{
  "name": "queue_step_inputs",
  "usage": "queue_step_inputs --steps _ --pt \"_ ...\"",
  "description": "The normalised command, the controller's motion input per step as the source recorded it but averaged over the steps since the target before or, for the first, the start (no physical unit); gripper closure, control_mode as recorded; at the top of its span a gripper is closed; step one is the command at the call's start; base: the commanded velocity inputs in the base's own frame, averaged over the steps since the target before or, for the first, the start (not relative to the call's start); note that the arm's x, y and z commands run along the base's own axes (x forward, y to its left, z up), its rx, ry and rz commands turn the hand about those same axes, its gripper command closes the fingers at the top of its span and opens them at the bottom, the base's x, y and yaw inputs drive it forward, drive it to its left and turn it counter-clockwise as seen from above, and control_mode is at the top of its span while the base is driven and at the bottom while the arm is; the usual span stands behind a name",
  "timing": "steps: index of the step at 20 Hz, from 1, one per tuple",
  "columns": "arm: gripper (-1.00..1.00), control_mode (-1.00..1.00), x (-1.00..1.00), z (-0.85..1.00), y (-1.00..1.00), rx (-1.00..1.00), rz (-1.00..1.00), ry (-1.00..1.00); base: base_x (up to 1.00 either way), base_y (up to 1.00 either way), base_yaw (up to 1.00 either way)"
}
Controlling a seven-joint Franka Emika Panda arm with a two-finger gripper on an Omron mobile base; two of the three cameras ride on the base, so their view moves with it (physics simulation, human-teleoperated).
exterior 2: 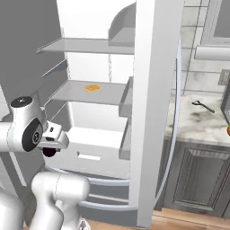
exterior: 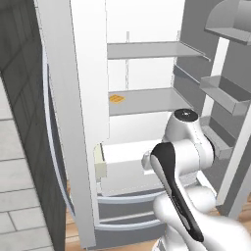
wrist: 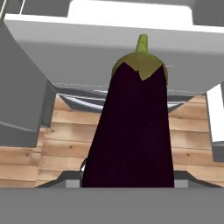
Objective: Place the eggplant and carrot inside the fridge drawer. Close the drawer after placing the vegetables.
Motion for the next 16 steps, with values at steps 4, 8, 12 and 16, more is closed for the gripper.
queue_step_inputs --steps 4,8,12,16 --pt "1.0 1.0 0.0 0.0 0.0 0.0 0.0 0.0 0.32 0.0 0.0" --pt "1.0 -1.0 0.45 0.28 -0.17 0.0 0.0 0.0 0.05 0.0 0.0" --pt "1.0 -1.0 0.92 0.56 -0.3 0.0 0.0 0.02 0.0 0.0 0.0" --pt "1.0 -1.0 0.92 0.44 0.0 0.0 0.0 0.03 0.0 0.0 0.0"
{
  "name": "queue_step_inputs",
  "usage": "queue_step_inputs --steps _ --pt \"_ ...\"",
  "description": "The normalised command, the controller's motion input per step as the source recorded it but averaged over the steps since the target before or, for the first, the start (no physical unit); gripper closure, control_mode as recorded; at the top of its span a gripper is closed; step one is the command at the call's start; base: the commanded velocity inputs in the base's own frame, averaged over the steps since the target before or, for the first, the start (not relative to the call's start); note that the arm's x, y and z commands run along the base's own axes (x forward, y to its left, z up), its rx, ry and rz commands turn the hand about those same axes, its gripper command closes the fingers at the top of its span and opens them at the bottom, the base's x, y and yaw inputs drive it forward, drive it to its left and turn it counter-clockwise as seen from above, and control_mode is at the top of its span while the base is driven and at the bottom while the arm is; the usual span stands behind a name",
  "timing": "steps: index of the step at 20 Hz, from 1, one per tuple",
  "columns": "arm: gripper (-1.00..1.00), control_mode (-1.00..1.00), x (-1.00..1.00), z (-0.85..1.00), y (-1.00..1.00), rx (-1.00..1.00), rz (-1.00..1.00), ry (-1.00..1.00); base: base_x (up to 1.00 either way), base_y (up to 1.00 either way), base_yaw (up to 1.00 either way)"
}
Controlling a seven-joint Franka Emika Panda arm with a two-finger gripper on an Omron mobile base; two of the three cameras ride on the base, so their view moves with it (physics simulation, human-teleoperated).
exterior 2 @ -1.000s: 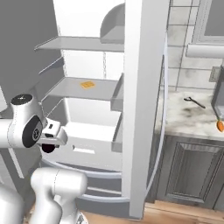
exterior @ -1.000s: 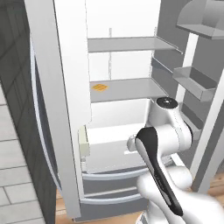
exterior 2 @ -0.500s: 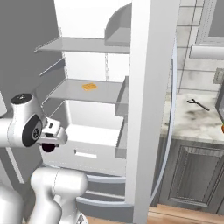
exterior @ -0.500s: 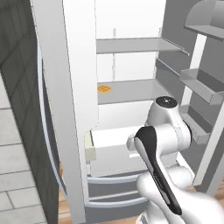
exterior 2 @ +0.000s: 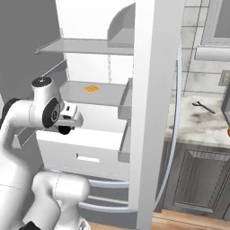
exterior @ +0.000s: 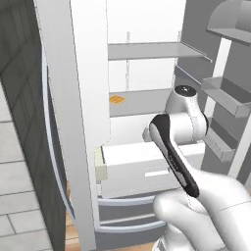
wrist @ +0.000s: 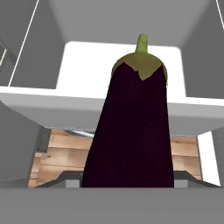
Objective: Place the eggplant and carrot inside the fridge drawer. Close the drawer after placing the vegetables.
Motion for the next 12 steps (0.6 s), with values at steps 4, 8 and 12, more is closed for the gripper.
queue_step_inputs --steps 4,8,12 --pt "1.0 -1.0 0.82 0.03 0.0 0.0 0.0 0.01 0.0 0.0 0.0" --pt "1.0 -1.0 0.74 -0.08 0.0 0.0 0.0 0.0 0.0 0.0 0.0" --pt "1.0 -1.0 0.52 -0.24 0.0 0.0 0.0 0.0 0.0 0.0 0.0"
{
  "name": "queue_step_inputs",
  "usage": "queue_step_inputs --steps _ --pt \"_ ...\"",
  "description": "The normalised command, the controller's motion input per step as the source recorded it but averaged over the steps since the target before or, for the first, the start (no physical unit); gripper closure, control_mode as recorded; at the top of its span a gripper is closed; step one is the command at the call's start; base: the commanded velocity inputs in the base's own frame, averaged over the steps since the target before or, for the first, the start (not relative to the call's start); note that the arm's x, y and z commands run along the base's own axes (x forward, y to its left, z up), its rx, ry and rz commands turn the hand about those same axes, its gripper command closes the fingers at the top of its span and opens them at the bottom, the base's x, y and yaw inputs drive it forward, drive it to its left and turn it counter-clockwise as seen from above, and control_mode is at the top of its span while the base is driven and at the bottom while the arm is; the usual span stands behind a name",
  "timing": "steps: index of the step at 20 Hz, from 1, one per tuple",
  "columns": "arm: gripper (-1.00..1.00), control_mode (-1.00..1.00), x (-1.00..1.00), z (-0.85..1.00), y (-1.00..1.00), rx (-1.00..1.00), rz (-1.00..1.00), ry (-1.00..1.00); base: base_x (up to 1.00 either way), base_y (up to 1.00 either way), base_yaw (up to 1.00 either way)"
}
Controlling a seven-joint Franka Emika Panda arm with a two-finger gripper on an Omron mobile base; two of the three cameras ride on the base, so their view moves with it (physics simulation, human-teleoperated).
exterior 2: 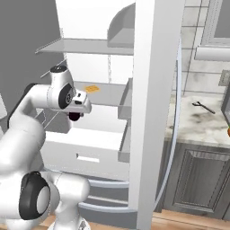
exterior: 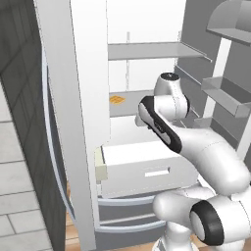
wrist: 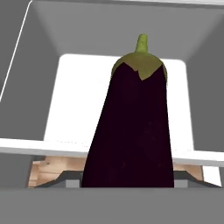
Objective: Place the eggplant and carrot inside the fridge drawer. Close the drawer after placing the vegetables.
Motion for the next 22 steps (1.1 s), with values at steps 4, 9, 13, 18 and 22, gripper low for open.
queue_step_inputs --steps 4,9,13,18,22 --pt "1.0 -1.0 0.47 -0.56 0.0 0.0 0.0 0.0 0.0 0.0 0.0" --pt "1.0 -1.0 0.45 -0.66 0.0 0.0 0.0 0.0 0.0 0.0 0.0" --pt "1.0 -1.0 0.35 -0.69 0.0 0.0 0.0 0.0 0.0 0.0 0.0" --pt "1.0 -1.0 0.16 -0.55 0.0 0.0 0.0 0.0 0.0 0.0 0.0" --pt "1.0 -1.0 0.0 -0.42 0.0 0.0 0.0 0.0 0.0 0.0 0.0"
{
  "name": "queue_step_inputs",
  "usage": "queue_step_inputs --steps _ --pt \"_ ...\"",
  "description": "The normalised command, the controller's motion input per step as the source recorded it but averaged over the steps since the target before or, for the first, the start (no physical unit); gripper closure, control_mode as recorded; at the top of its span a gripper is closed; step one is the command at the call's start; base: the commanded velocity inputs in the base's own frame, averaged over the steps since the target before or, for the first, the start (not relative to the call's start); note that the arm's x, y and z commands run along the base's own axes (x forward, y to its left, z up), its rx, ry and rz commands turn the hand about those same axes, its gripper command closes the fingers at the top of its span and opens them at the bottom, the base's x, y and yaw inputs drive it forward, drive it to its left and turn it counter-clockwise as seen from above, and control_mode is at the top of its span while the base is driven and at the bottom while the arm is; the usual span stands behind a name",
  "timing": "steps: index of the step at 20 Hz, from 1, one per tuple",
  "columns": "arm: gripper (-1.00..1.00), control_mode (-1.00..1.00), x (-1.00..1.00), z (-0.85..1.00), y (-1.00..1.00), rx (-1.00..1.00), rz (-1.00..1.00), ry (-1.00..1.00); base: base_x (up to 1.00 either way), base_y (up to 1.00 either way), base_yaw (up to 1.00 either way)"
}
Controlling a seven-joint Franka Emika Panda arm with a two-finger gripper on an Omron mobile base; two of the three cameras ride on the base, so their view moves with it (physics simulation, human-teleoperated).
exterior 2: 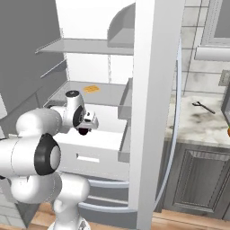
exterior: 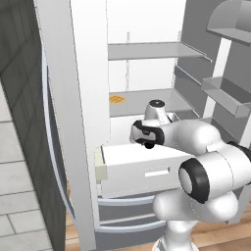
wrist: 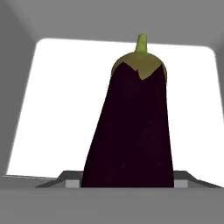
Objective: Place the eggplant and carrot inside the fridge drawer. Close the drawer after placing the vegetables.
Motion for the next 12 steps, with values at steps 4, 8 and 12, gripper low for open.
queue_step_inputs --steps 4,8,12 --pt "1.0 -1.0 -0.08 -0.36 0.0 0.0 0.0 0.0 0.0 0.0 0.0" --pt "1.0 -1.0 -0.31 -0.42 0.0 0.01 0.0 0.0 0.0 0.0 0.0" --pt "1.0 -1.0 -0.61 -0.12 0.0 0.02 0.0 0.01 0.0 0.0 0.0"
